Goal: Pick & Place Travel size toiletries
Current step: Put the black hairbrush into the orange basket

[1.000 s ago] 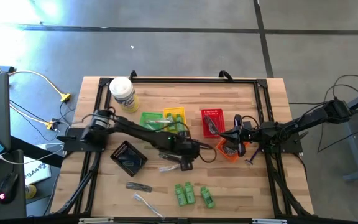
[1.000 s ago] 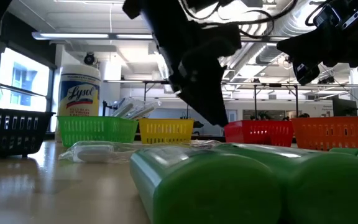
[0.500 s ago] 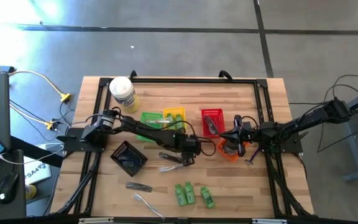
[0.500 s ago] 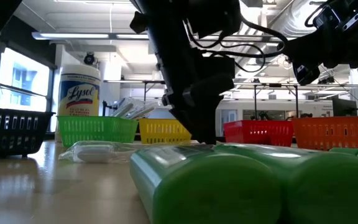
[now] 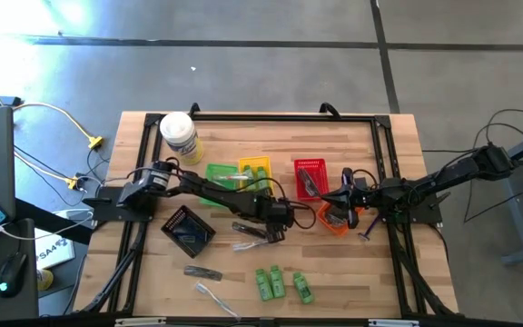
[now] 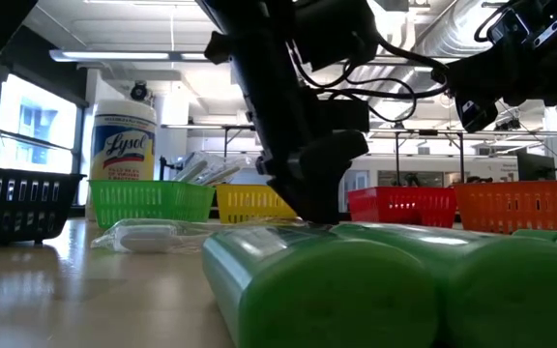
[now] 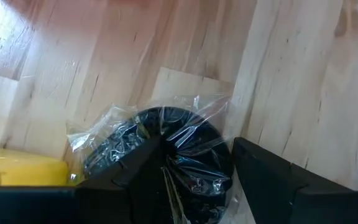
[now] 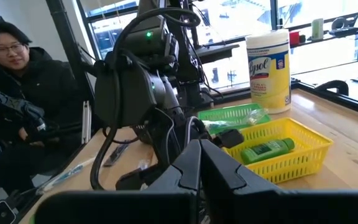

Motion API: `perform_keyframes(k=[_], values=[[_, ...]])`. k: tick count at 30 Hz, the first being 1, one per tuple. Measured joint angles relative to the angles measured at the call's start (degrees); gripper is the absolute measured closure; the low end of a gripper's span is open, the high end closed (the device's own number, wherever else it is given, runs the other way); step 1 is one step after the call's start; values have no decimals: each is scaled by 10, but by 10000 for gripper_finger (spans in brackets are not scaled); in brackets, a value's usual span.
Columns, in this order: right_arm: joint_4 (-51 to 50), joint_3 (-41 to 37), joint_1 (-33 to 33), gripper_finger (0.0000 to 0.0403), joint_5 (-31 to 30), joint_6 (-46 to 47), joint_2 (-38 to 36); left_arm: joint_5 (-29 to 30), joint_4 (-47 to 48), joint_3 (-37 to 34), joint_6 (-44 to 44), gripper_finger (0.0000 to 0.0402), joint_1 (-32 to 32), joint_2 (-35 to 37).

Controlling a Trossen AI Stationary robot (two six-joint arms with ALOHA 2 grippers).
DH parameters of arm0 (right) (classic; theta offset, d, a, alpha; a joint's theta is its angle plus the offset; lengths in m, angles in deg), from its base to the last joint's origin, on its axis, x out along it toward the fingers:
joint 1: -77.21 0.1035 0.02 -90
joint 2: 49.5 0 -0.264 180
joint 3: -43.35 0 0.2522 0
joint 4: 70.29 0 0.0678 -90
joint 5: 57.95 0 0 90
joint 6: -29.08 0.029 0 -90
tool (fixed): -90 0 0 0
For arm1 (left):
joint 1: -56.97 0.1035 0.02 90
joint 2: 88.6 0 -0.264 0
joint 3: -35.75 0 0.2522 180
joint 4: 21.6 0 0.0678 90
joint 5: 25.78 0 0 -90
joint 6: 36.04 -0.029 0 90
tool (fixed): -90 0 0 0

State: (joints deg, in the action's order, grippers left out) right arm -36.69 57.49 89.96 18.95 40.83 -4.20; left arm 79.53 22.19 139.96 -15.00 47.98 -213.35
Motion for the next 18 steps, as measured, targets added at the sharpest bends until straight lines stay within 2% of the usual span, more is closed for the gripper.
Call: perform_keyframes(k=[4, 12, 18], values=[[0, 0, 0, 401, 0, 0, 0, 3, -5, 0, -2, 236, 0, -3], [7, 0, 0, 401, 0, 4, 0, -19, -13, 2, -29, 387, -6, -5], [14, 0, 0, 401, 0, 19, 0, -5, -26, 0, -62, 398, -25, 6]])
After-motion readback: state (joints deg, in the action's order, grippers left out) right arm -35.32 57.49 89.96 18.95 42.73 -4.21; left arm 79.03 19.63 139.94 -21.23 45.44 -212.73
